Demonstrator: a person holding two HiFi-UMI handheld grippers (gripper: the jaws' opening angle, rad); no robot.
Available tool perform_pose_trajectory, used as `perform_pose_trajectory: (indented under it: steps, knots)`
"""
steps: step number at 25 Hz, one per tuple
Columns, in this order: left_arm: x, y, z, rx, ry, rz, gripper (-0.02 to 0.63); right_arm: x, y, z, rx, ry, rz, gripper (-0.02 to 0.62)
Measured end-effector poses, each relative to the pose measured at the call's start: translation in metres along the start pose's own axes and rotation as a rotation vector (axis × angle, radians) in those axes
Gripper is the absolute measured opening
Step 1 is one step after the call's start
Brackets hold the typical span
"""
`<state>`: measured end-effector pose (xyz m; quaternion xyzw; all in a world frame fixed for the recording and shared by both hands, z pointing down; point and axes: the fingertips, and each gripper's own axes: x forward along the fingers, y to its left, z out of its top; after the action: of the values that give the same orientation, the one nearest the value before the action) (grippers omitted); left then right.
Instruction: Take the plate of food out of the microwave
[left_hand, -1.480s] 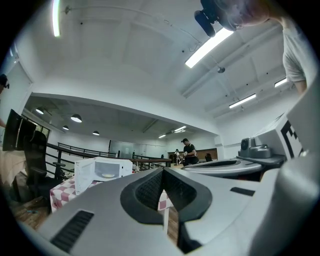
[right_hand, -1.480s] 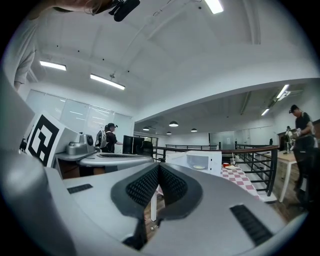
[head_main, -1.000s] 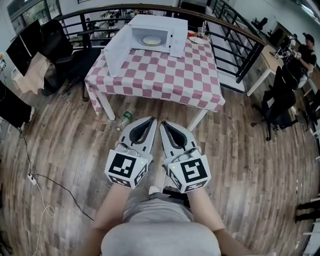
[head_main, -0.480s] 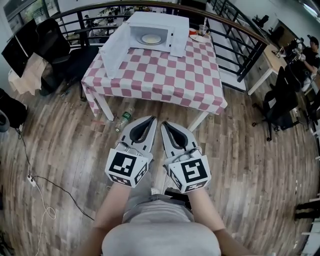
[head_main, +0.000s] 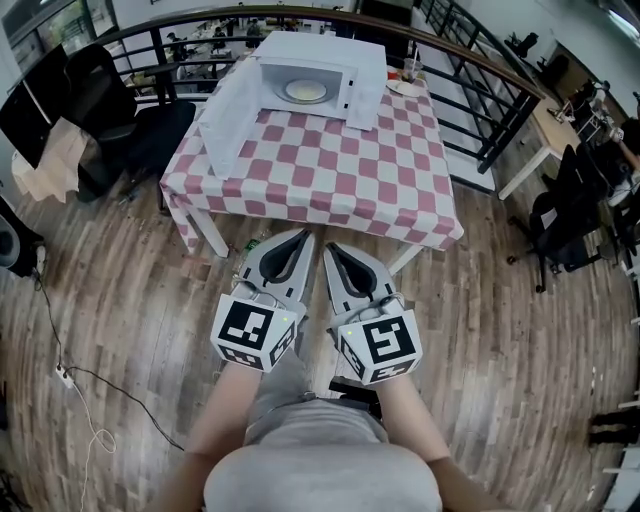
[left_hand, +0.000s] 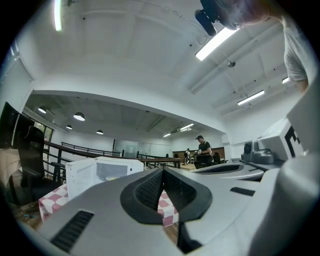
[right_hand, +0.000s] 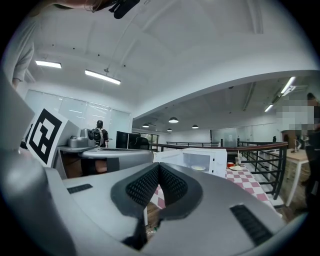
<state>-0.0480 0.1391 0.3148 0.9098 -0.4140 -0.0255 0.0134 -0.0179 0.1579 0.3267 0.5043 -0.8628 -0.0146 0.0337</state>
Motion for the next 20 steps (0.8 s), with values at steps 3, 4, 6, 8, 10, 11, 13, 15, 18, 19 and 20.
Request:
perform_pose_trajectory:
  steps: [3,4,6,8,10,11,13,15,18,19,20]
  knots:
    - [0.015,0.018,-0.001,-0.003,-0.002,0.000,0.003,0.021,-0.010,0.000,-0.005,-0.002,-0.006,0.025]
    - [0.020,0.024,-0.002,-0.005,-0.002,-0.001,0.003,0.028,-0.013,-0.001,-0.005,-0.003,-0.009,0.025]
    - [0.030,0.035,-0.003,-0.008,0.001,-0.002,0.003,0.043,-0.020,0.000,-0.005,-0.004,-0.017,0.025]
    - [0.039,0.047,-0.003,-0.012,0.003,-0.002,0.003,0.057,-0.026,0.001,-0.005,-0.005,-0.022,0.025]
    - [0.049,0.058,-0.003,-0.016,0.005,-0.005,0.003,0.071,-0.032,0.002,-0.008,-0.005,-0.026,0.025]
    - [0.055,0.062,-0.003,-0.017,0.005,-0.008,0.003,0.077,-0.035,0.002,-0.008,-0.006,-0.029,0.025]
    - [0.065,0.071,-0.001,-0.020,0.003,-0.019,0.003,0.089,-0.041,0.003,-0.007,-0.006,-0.036,0.025]
    - [0.076,0.080,0.001,-0.020,0.002,-0.030,0.003,0.101,-0.047,0.003,-0.004,-0.007,-0.045,0.025]
    - [0.090,0.095,0.004,-0.014,0.000,-0.044,0.003,0.120,-0.057,0.005,0.002,-0.009,-0.059,0.025]
    - [0.094,0.100,0.004,-0.013,0.001,-0.048,0.003,0.126,-0.059,0.006,0.004,-0.010,-0.064,0.025]
    - [0.098,0.105,0.004,-0.013,0.003,-0.053,0.003,0.132,-0.061,0.006,0.005,-0.010,-0.070,0.025]
